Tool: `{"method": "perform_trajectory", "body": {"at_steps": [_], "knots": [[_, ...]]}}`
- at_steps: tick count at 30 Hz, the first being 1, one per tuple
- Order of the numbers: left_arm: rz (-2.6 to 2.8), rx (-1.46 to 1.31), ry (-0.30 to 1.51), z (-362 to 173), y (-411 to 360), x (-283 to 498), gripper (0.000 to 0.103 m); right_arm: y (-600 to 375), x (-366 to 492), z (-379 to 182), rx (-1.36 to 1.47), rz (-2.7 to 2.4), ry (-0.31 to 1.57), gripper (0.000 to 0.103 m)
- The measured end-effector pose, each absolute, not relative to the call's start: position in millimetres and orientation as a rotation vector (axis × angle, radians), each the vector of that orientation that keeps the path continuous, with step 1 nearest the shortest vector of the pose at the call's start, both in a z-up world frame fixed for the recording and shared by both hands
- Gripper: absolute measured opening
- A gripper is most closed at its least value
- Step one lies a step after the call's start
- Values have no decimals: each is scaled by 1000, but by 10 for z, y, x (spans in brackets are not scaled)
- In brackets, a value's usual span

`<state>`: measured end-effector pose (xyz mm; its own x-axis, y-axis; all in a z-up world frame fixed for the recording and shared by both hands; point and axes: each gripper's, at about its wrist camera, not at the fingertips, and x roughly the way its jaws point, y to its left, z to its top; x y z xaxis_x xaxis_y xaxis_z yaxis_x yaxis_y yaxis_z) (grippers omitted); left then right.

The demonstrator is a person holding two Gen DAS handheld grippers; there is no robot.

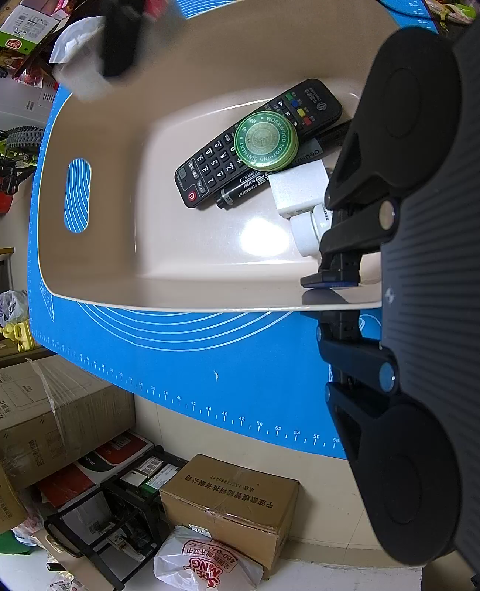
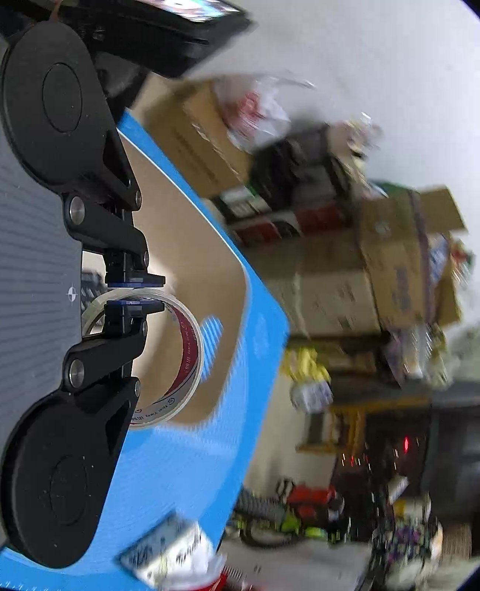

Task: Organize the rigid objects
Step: 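Carry the tape roll into the basket and release it with the right tool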

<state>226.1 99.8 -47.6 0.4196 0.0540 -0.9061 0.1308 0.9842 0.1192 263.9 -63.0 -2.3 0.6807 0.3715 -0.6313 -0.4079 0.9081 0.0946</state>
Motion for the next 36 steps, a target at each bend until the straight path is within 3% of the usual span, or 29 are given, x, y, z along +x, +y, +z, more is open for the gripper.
{"method": "perform_trajectory", "body": {"at_steps": [14,16,20,30,36], "knots": [[-48,180,1139,-481,997,2265,10,-142,2768,-774,-188,475,1081,18],[-48,181,1139,-481,999,2263,10,-144,2748,-806,-187,478,1088,27],[-48,181,1139,-481,998,2264,10,-215,2716,-729,-146,484,1047,64],[-48,179,1140,-488,994,2267,10,-1009,2543,-131,-22,428,794,75],[-48,179,1140,-493,988,2269,10,-1570,2584,-56,-34,270,733,76]]}}
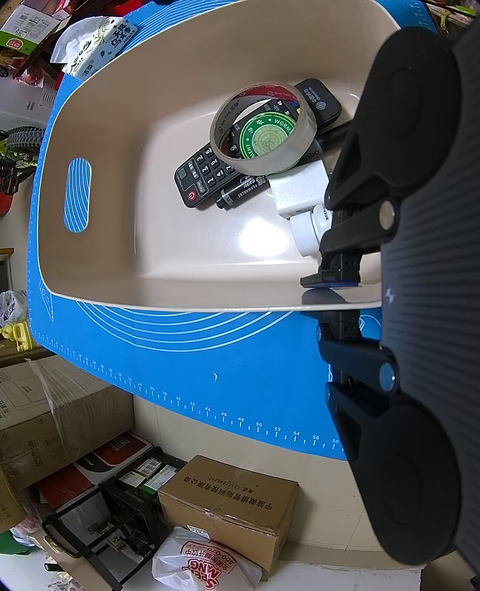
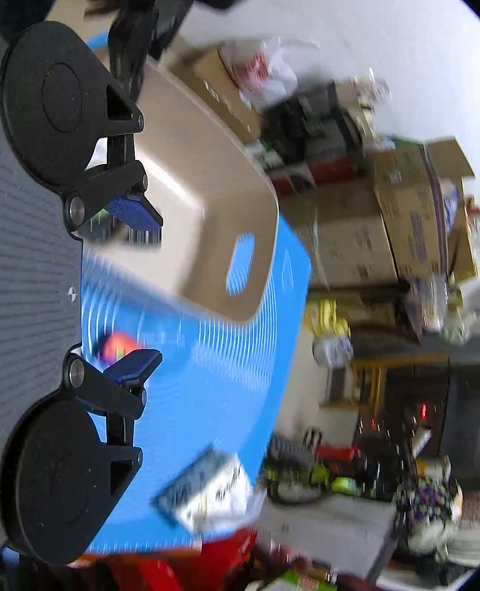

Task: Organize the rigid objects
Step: 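Carry the tape roll into the basket and release it with the right tool, then grasp the key with white fob by its ring with the right tool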

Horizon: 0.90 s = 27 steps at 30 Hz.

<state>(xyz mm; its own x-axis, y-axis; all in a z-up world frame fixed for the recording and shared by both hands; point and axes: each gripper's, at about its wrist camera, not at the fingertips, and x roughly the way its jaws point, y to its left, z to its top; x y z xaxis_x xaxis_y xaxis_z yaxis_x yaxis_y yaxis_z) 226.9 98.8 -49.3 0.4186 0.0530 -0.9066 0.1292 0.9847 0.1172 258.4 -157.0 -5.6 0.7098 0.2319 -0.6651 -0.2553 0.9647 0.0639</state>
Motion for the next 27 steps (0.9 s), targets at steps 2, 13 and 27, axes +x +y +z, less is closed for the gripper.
{"method": "perform_trajectory", "body": {"at_steps": [2,13,27], "knots": [[-48,180,1140,-493,991,2270,10,-1753,2616,-142,-28,237,727,76],[-48,177,1141,-505,977,2274,10,-2119,2849,-1022,16,162,829,76],[-49,176,1141,-513,957,2278,10,-1948,2967,-1426,16,180,905,47]]}}
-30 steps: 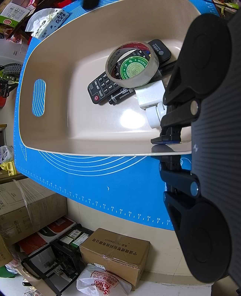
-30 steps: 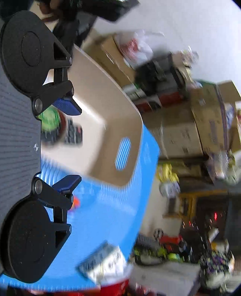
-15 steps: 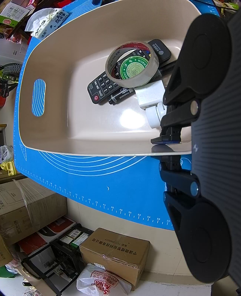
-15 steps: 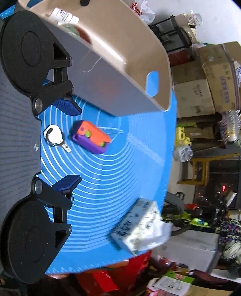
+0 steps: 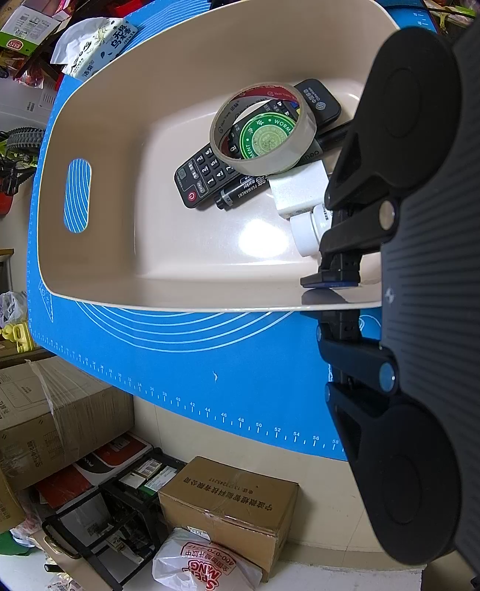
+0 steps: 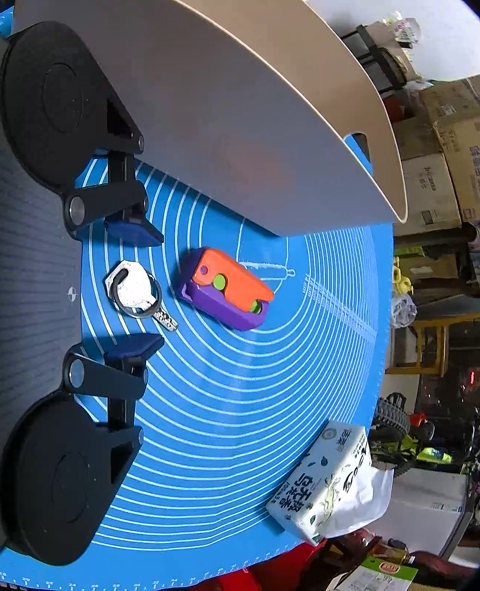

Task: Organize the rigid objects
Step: 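Grasp the key with white fob by its ring with the right tool, then carry the key into the basket and release it with the right tool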

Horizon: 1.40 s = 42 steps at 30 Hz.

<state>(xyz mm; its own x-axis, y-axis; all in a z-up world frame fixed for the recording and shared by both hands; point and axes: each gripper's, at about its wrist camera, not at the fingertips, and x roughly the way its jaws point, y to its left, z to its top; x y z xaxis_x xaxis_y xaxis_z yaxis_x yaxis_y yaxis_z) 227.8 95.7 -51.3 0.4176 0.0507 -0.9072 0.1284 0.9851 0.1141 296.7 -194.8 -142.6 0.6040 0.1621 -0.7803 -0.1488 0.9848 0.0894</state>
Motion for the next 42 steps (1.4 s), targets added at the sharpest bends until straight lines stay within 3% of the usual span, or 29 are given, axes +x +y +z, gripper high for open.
{"method": "perform_trajectory", "body": {"at_steps": [6,10,12,23,37,42], "knots": [[-48,176,1140,-514,953,2277,10,-1924,2832,-1323,-3,240,886,21],[-48,177,1141,-513,957,2277,10,-1843,2741,-1304,-54,257,876,21],[-48,177,1141,-514,956,2277,10,-1815,2756,-1329,-67,257,884,16],[-49,175,1141,-515,958,2279,10,-1841,2651,-1083,-29,220,821,13],[-49,176,1141,-516,957,2279,10,-1508,2404,95,-45,339,539,13],[-50,175,1141,-519,956,2281,10,-1189,2462,237,-38,438,532,13]]}}
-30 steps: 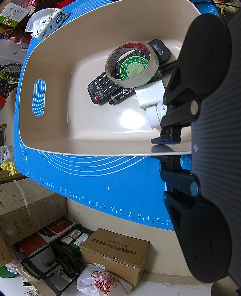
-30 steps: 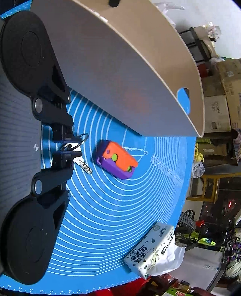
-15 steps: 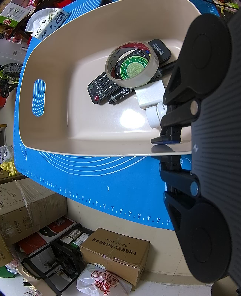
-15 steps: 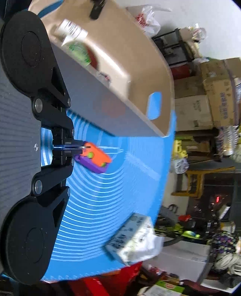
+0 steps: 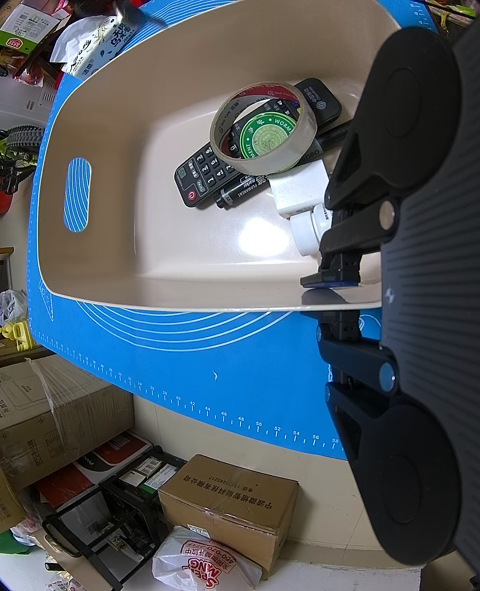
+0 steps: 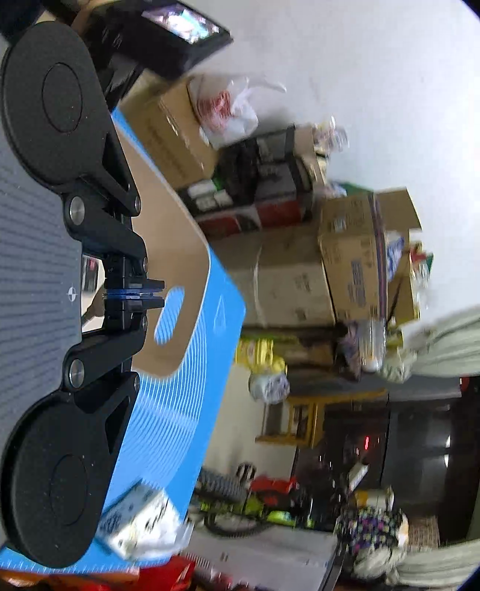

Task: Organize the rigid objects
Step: 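Carry the key into the basket and release it with the right tool, then move the right tool to the orange-purple toy and grasp it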

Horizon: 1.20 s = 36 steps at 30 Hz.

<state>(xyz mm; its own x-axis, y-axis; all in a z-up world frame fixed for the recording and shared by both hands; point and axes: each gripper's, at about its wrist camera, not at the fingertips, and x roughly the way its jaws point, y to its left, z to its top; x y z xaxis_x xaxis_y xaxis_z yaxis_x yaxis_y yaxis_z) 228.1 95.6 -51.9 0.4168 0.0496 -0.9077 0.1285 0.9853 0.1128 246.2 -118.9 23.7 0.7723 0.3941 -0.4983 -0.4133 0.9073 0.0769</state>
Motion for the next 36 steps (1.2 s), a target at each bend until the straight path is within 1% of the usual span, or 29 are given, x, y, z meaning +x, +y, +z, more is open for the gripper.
{"method": "perform_trajectory", "body": {"at_steps": [6,11,16,19,20,21,22,24,27,30,34,36], "knots": [[-49,177,1141,-515,957,2280,10,-832,2525,128,-36,512,570,13],[-50,175,1141,-514,962,2281,10,-550,2605,-165,-97,537,692,13],[-51,174,1141,-505,974,2280,10,-471,2658,-468,-157,505,829,13],[-51,174,1141,-499,977,2279,10,-507,2643,-533,-163,496,855,17],[-51,174,1141,-499,977,2279,10,-535,2635,-522,-156,490,851,22],[-51,174,1142,-499,977,2278,10,-566,2626,-500,-152,480,841,38],[-51,173,1141,-499,977,2279,10,-619,2597,-464,-142,473,827,44],[-51,173,1141,-496,979,2279,10,-734,2555,-366,-107,461,779,65],[-51,173,1142,-495,979,2279,10,-918,2510,-212,-57,432,711,73],[-51,173,1141,-497,980,2279,10,-1121,2500,-84,-33,378,642,77],[-51,173,1142,-495,978,2278,10,-1470,2510,7,21,262,553,77],[-52,173,1141,-496,980,2279,10,-1616,2522,-16,2,197,523,77]]}}
